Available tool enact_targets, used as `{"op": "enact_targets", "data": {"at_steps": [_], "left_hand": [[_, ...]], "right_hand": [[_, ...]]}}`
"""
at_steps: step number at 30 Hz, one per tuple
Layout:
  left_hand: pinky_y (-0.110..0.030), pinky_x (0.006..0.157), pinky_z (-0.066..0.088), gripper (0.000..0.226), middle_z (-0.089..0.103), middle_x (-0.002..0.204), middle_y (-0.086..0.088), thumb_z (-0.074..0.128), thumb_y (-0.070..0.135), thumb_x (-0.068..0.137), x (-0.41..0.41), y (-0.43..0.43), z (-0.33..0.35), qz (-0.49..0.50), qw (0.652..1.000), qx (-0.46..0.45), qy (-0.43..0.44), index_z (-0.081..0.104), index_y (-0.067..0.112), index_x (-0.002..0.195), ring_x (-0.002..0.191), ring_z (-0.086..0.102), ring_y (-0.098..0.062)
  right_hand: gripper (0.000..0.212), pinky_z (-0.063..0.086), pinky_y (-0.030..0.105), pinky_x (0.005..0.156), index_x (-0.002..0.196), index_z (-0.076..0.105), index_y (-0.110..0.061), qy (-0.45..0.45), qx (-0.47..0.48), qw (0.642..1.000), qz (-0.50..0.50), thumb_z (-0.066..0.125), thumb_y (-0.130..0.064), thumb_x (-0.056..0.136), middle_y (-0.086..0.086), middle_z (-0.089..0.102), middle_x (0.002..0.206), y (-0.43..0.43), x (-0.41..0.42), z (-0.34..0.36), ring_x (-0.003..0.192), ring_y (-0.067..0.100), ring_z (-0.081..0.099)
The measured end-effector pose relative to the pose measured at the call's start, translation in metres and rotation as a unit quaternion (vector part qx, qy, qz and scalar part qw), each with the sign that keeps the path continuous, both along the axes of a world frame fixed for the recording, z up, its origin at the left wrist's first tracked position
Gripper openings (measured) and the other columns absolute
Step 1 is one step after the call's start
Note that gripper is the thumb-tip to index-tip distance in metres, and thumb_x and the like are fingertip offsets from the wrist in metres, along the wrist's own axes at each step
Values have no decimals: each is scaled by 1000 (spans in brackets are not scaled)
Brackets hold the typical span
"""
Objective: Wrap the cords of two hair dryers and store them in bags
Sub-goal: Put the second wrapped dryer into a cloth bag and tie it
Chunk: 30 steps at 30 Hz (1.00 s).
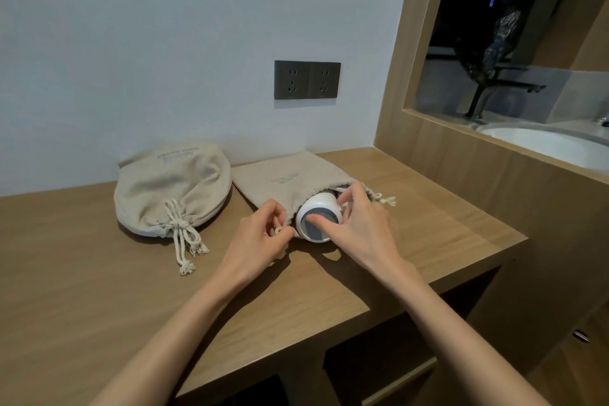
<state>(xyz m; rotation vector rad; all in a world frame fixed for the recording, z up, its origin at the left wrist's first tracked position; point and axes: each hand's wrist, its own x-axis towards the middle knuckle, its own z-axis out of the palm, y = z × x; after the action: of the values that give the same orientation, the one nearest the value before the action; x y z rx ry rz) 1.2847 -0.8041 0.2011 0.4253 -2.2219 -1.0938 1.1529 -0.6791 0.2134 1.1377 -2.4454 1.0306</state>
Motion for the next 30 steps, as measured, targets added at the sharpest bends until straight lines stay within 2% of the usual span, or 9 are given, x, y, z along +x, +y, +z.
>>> {"op": "enact_targets", "data": {"at_steps": [4, 6, 10, 13, 16, 20, 24, 28, 30], "left_hand": [[-40, 54, 47, 8, 58, 67, -11, 59, 15, 83, -2, 0, -2, -11, 1000, -9, -15, 52, 18, 81, 56, 51, -16], [-37, 55, 46, 9, 57, 66, -7, 59, 15, 84, -1, 2, -4, -15, 1000, -19, -7, 52, 18, 81, 57, 51, -14], [-21, 52, 37, 14, 53, 63, 3, 60, 12, 85, 3, -1, -5, -27, 997, -70, -2, 50, 19, 80, 55, 47, -6], [-19, 52, 37, 19, 51, 62, 6, 60, 10, 85, 5, -5, -5, -43, 995, -94, -11, 47, 22, 79, 54, 50, -11], [-14, 51, 36, 19, 50, 61, 6, 59, 6, 86, 7, -5, -4, -52, 994, -100, -9, 46, 18, 79, 52, 50, -5], [-14, 51, 35, 12, 51, 60, 5, 60, 5, 84, 6, -7, -2, -43, 995, -86, -8, 49, 10, 82, 50, 47, -4], [-14, 51, 34, 11, 51, 62, 5, 60, 3, 85, 8, -10, -3, -39, 996, -80, -11, 51, 9, 84, 53, 44, -5], [-13, 51, 34, 8, 52, 63, 4, 59, 3, 85, 9, -8, -2, -43, 997, -67, -17, 52, 7, 84, 52, 45, -3], [-14, 50, 35, 8, 53, 63, -2, 59, 4, 84, 8, -11, -2, -20, 999, -42, -4, 52, 8, 83, 51, 45, -3]], "right_hand": [[51, 51, 43, 59, 83, 33, -24, -25, -20, 999, 31, 64, -63, 72, -5, 55, 65, -1, 1, -12, 62, 20, 57], [47, 47, 39, 55, 82, 33, -22, -38, -24, 998, 37, 65, -56, 78, -4, 51, 67, -7, 5, -15, 64, 21, 55], [46, 34, 29, 51, 75, 34, -19, -43, -37, 997, 43, 67, -51, 79, -3, 46, 65, -16, 11, -14, 63, 19, 50], [46, 36, 31, 51, 69, 31, -21, -56, -29, 997, 52, 67, -48, 78, -2, 46, 62, -22, 11, -12, 60, 17, 50], [40, 41, 35, 53, 67, 32, -23, -70, -31, 996, 46, 64, -43, 78, -2, 49, 61, -29, 13, -13, 62, 19, 56], [34, 36, 27, 53, 65, 37, -23, -87, -66, 992, 59, 67, -25, 81, -3, 49, 61, -37, 19, -15, 58, 15, 51], [29, 47, 39, 62, 62, 41, -20, -136, -93, 984, 70, 65, -14, 78, 6, 59, 65, -43, 20, -13, 67, 24, 62], [29, 38, 24, 54, 62, 42, -18, -162, -84, 979, 87, 63, -6, 78, -3, 52, 58, -45, 19, -9, 58, 15, 59], [24, 43, 22, 57, 68, 46, -16, -183, -74, 972, 125, 63, -9, 83, 0, 60, 61, -43, 18, -5, 56, 8, 64]]}}
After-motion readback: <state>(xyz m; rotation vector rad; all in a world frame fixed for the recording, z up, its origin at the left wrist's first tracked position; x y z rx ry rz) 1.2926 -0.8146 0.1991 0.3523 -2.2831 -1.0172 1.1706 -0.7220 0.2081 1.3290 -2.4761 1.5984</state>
